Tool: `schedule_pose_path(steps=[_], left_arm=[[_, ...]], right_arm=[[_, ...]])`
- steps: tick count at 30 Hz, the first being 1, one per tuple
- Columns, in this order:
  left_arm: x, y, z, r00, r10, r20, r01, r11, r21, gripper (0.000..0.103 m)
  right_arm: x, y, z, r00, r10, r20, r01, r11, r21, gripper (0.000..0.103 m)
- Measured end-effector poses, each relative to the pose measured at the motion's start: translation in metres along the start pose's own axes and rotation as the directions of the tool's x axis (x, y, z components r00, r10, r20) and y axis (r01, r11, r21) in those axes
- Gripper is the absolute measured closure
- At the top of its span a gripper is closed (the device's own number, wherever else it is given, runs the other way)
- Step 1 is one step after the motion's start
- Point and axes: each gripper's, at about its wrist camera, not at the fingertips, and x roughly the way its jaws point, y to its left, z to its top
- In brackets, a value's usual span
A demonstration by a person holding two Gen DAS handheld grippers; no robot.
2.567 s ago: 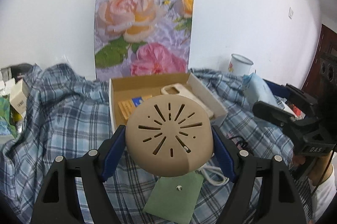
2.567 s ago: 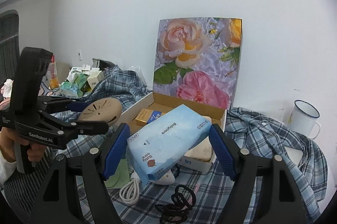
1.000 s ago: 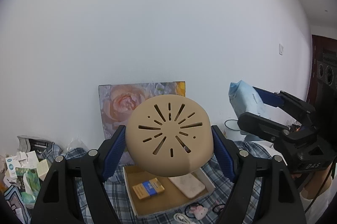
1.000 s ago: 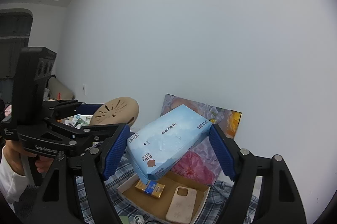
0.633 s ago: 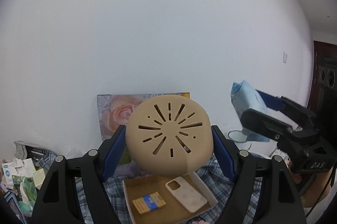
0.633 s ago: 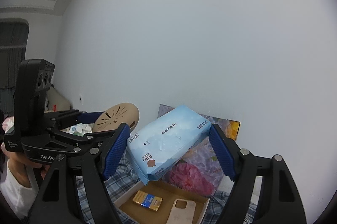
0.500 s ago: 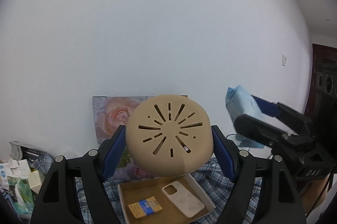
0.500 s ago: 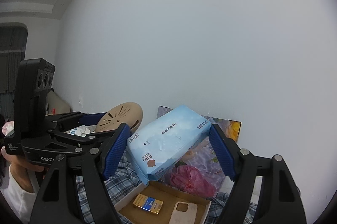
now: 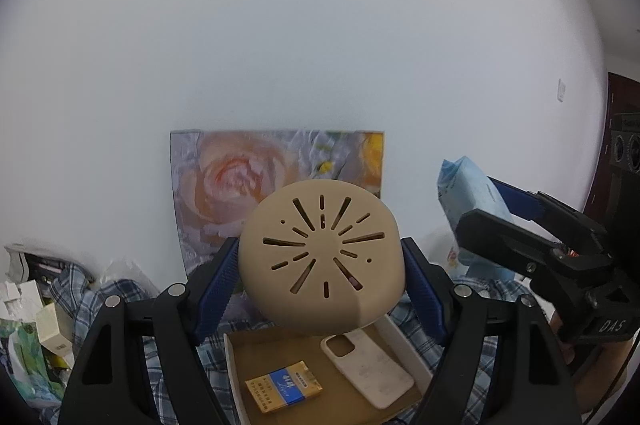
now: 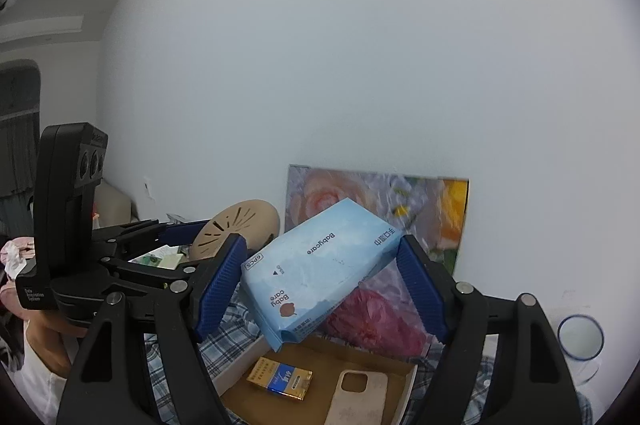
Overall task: Organize soft objects
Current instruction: 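Lower the vent disc with the left gripper while the right gripper lowers the wet-wipe pack into the box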
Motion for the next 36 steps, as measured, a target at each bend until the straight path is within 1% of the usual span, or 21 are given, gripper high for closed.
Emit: schedule_pose_path(steps=[9,11,18,24,28,36], left_arm=[[0.035,0.015,-0.02,0.997,0.011,-0.078,-0.012,1.0,-0.018,0.023],[0.041,0.016,-0.025,0.996,0.015,-0.092,-0.017,1.0,-0.019,0.023],[0.062,0.02,-0.038,0.989,0.032,-0.142,-0.032,0.999,-0.001,0.023],[0.08,0.03,-0.048,0.979,0.05,-0.198,-0.05,0.999,0.003,0.023],[0.094,0.035,-0.06,0.97,0.052,-0.236,-0.055,0.998,-0.005,0.023],[0.117,0.044,-0.08,0.953,0.058,-0.296,-0.066,0.998,-0.019,0.023]], right_arm=[[0.031,-0.014,-0.014,0.997,-0.02,-0.075,0.023,0.999,0.037,0.027],[0.043,-0.018,-0.017,0.995,-0.022,-0.096,0.027,0.999,0.041,0.027],[0.064,-0.025,-0.031,0.987,-0.028,-0.161,0.038,0.998,0.058,0.027],[0.077,-0.028,-0.042,0.979,-0.023,-0.205,0.039,0.996,0.075,0.027],[0.088,-0.029,-0.052,0.972,-0.014,-0.236,0.035,0.996,0.083,0.027],[0.116,-0.033,-0.077,0.95,0.008,-0.312,0.027,0.994,0.109,0.027]])
